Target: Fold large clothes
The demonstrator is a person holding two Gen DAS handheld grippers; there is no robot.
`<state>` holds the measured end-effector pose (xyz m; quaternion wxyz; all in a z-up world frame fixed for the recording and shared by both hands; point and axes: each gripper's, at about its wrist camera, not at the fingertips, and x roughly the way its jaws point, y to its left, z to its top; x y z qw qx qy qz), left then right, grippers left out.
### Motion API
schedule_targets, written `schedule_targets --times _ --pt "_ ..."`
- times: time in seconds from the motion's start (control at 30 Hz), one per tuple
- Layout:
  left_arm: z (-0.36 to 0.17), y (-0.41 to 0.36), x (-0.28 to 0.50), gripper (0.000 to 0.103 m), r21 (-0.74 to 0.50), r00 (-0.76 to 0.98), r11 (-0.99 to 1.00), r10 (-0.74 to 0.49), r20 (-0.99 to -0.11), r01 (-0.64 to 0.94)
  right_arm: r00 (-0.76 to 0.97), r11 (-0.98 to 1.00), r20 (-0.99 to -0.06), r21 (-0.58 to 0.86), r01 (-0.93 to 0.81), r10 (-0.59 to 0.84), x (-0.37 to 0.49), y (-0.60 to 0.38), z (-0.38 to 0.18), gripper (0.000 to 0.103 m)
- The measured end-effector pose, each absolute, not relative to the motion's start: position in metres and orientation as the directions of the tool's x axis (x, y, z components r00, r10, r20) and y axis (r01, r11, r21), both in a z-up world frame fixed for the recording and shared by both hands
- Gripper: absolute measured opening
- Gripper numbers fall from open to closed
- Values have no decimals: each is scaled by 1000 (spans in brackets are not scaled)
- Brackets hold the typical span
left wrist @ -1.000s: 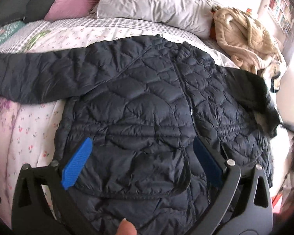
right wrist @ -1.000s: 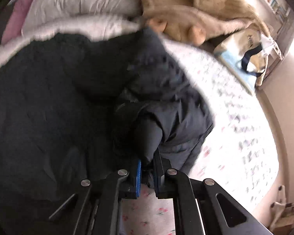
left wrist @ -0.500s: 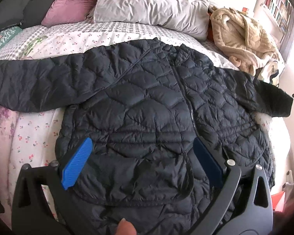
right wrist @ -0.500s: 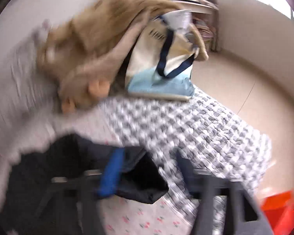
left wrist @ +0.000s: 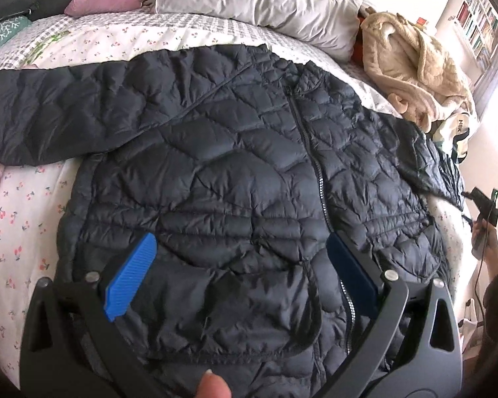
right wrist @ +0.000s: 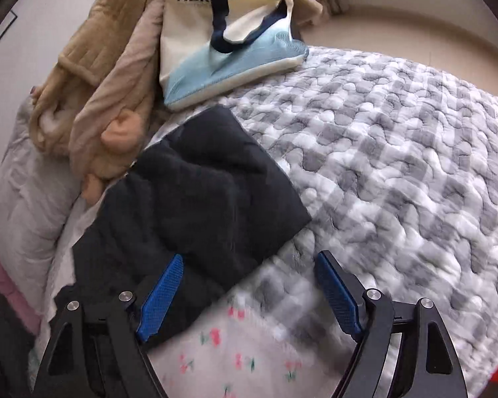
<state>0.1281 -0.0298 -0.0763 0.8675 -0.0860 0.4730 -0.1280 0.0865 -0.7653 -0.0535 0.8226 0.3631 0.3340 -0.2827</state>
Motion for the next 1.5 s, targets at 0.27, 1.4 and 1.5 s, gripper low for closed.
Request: schedule_targets --times 0.27,1.4,1.5 --pt "-104 -33 139 102 -328 423 938 -345 -838 115 636 751 -592 78 656 -494 85 -714 -6 6" --pt "-45 98 122 102 -309 637 942 -157 -755 -134 822 917 -559 260 301 -112 66 -434 69 87" --pt "-41 110 121 102 -247 646 954 -81 -759 -171 818 932 -574 277 236 -37 75 -398 53 87"
